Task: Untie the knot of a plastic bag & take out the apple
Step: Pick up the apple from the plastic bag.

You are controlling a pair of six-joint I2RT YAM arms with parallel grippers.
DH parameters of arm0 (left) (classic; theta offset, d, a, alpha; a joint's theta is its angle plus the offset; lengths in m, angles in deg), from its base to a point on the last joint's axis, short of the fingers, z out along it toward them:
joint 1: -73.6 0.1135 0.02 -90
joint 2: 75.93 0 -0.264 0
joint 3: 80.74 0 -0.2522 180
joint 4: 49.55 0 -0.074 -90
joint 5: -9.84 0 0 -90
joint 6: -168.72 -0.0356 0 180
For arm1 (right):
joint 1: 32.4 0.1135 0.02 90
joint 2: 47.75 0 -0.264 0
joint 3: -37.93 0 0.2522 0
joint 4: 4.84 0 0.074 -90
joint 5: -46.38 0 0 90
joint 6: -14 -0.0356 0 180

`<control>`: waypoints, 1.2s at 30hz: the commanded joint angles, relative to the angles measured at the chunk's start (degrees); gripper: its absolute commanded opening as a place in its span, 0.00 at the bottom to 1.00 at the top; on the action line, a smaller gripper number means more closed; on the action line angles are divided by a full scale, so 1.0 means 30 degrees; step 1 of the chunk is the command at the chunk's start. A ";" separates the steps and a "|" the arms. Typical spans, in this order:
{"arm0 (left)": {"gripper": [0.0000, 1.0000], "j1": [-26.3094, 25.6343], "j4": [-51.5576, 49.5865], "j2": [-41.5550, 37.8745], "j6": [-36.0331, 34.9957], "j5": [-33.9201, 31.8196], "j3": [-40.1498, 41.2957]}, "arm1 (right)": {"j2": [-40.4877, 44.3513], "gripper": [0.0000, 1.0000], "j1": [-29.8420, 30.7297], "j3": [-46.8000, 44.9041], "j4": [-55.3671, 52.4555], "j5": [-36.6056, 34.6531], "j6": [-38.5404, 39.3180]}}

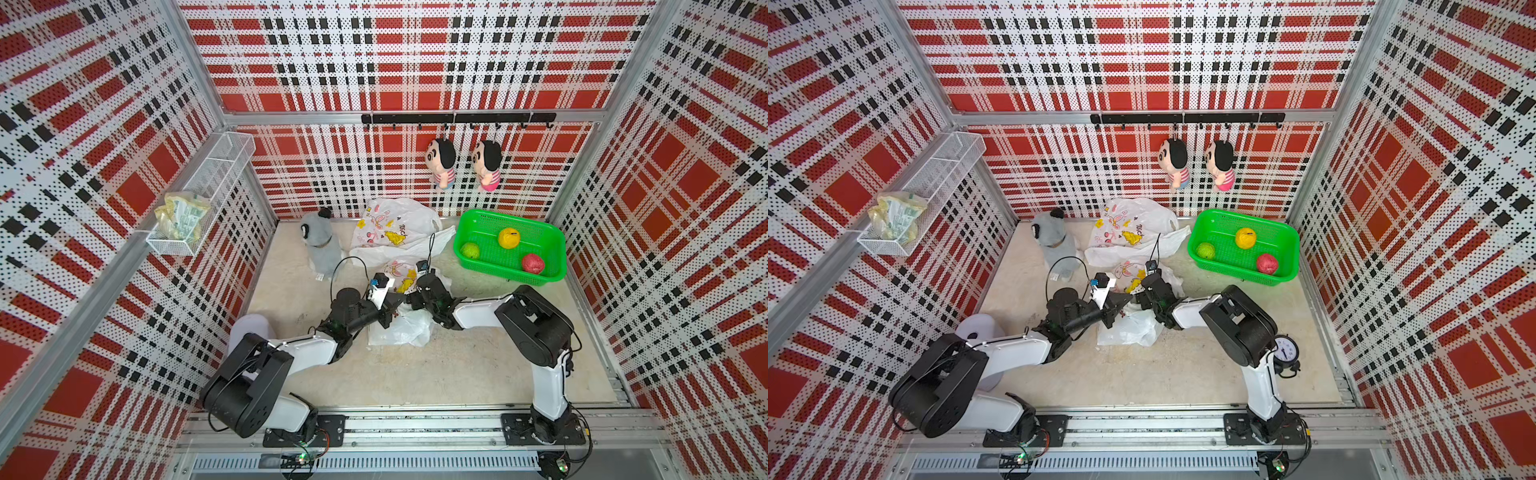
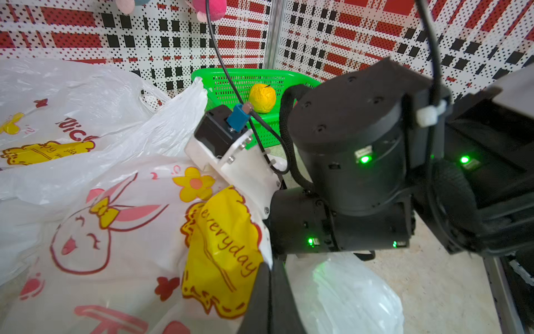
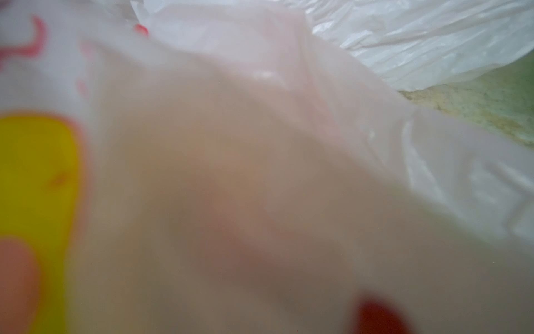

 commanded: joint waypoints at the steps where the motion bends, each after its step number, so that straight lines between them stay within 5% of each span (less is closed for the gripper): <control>1: 0.00 0.0222 0.0365 0.0030 -0.0179 0.0337 -0.0328 | 0.0401 0.56 -0.0086 -0.0616 0.1119 0.0328 -0.0287; 4: 0.00 0.0378 0.0367 -0.0052 -0.0199 0.0086 -0.0204 | 0.2032 0.48 0.0154 -0.2508 0.1828 0.0401 -0.0281; 6: 0.00 0.0430 0.0357 -0.0111 -0.0261 -0.0144 -0.0134 | 0.3303 0.34 0.0671 -0.3996 0.3558 0.0504 0.0450; 11: 0.00 0.0450 0.0338 -0.0318 -0.0379 -0.0604 0.0100 | 0.5473 0.27 0.2405 -0.6573 0.4614 0.0598 0.1838; 22: 0.00 0.0437 0.0364 -0.0991 -0.0656 -0.1302 0.0753 | 0.7243 0.19 0.3044 -1.2737 1.0680 0.2887 0.0621; 27: 0.00 0.0444 0.0342 -0.1305 -0.0648 -0.1806 0.0840 | 0.8481 0.15 0.3432 -1.2835 0.9273 0.3146 0.1632; 36: 0.00 0.0583 0.0349 -0.1561 -0.0370 -0.2309 0.0548 | 1.6045 0.10 0.3328 -1.2463 0.3509 0.5421 0.4490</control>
